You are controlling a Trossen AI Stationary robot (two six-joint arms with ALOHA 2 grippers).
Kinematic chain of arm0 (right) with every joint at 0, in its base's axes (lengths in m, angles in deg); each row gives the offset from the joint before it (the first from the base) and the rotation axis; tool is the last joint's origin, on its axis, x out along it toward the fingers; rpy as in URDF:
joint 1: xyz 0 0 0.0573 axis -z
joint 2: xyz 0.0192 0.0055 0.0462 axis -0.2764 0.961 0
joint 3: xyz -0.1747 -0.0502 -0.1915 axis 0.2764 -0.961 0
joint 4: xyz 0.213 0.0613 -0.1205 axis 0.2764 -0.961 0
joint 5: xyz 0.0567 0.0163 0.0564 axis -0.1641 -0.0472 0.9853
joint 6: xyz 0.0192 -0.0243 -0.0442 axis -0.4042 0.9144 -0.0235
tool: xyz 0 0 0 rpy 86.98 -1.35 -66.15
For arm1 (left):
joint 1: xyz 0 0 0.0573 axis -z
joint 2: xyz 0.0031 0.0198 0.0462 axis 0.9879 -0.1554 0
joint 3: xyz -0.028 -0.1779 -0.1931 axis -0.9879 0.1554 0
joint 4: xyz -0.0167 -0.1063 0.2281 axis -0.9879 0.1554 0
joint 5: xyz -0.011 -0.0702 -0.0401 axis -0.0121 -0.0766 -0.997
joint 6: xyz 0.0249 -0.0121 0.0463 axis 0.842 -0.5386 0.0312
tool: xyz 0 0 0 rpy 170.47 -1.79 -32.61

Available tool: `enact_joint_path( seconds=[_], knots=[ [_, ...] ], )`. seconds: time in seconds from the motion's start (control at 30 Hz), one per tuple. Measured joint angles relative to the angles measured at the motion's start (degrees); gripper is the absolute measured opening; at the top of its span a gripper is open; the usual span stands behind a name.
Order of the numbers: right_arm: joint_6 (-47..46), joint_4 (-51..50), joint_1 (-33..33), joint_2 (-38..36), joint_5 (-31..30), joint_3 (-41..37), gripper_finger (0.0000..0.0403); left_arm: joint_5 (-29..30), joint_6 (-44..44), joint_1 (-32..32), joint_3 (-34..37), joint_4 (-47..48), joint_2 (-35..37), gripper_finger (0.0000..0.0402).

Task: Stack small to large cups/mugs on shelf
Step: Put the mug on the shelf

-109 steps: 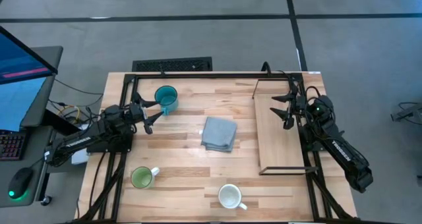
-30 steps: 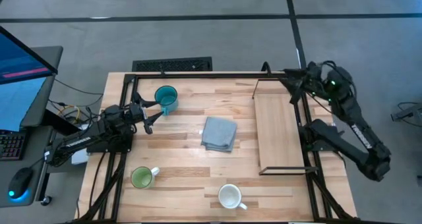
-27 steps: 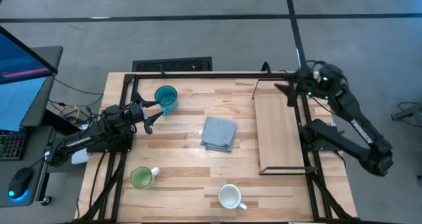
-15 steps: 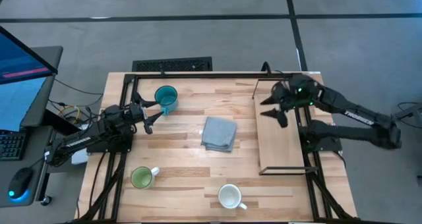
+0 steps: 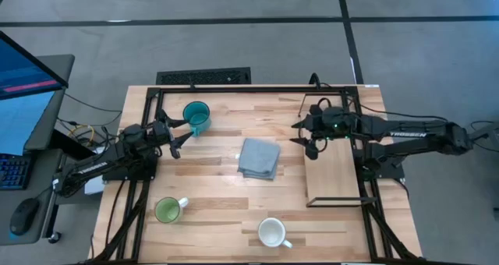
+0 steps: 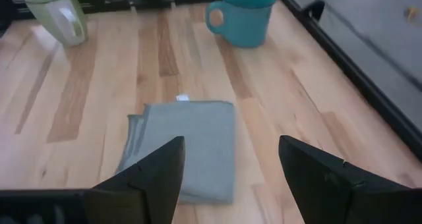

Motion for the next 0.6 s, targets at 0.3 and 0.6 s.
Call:
enact_joint_path(
  seconds=[0.3,0.6],
  knots=[
    [-0.15,7.15,2.01,-3.85,-0.15,-5.53,0.0270,0.00,-0.47,0.00,0.00,-0.02,-0.01,0.0226],
    [2.45,7.22,4.00,-5.99,-0.30,-5.53,0.0270,0.01,-0.56,-0.01,0.00,-0.02,0.00,0.0226]
  ],
)
